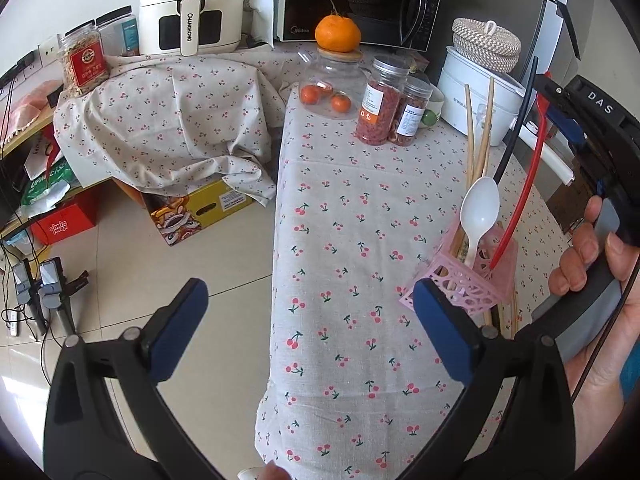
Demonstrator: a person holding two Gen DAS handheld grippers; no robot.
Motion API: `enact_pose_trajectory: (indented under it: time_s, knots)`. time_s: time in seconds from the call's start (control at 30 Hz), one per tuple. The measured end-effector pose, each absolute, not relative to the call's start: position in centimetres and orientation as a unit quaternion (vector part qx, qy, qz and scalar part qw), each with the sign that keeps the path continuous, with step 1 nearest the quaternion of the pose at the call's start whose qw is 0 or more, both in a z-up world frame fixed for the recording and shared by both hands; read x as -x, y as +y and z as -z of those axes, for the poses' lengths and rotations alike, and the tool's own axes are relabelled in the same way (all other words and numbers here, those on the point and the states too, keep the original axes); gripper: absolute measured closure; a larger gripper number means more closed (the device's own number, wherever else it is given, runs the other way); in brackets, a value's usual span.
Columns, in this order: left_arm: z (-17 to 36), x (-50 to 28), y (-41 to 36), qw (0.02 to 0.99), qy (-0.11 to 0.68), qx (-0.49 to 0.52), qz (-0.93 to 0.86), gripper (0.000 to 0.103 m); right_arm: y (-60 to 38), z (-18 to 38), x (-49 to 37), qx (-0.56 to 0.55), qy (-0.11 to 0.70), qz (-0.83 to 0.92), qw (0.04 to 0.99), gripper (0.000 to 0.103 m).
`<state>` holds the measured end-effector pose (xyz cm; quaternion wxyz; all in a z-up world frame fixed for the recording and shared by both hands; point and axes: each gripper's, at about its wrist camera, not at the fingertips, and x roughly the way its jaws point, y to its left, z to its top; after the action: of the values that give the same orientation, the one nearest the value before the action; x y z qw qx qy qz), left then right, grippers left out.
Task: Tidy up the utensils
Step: 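Close the right tool on the pair of wooden chopsticks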
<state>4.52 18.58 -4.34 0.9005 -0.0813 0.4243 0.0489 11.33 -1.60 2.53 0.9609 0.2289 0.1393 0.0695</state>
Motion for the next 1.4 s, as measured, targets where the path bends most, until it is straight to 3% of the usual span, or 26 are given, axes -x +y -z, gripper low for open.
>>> enact_pose_trajectory:
  time_s: [0.23, 0.8, 1.13, 1.4]
  knots:
    - [4.9, -4.9, 19.1, 0.898, 0.425, 0.096, -0.056, 0.001, -1.1, -1.2, -10.4, -0.230, 0.177, -0.089, 0.953, 0.071]
    - [5.9, -5.0, 16.9, 0.887, 0.445, 0.118, -0.036, 0.001, -9.2, -0.9, -11.2, -0.171, 0.326, -0.100, 0.924, 0.016]
    - [7.3, -5.3, 14.1, 0.875, 0.476, 0.085, -0.016, 0.001, -11.6, 6.2, -14.0, -0.073, 0.472, -0.049, 0.877, 0.015]
    - [7.5, -6.1, 12.3, 0.873, 0.482, 0.072, -0.002, 0.001, -12.9, 11.7, -16.9, -0.058, 0.563, 0.002, 0.825, 0.015]
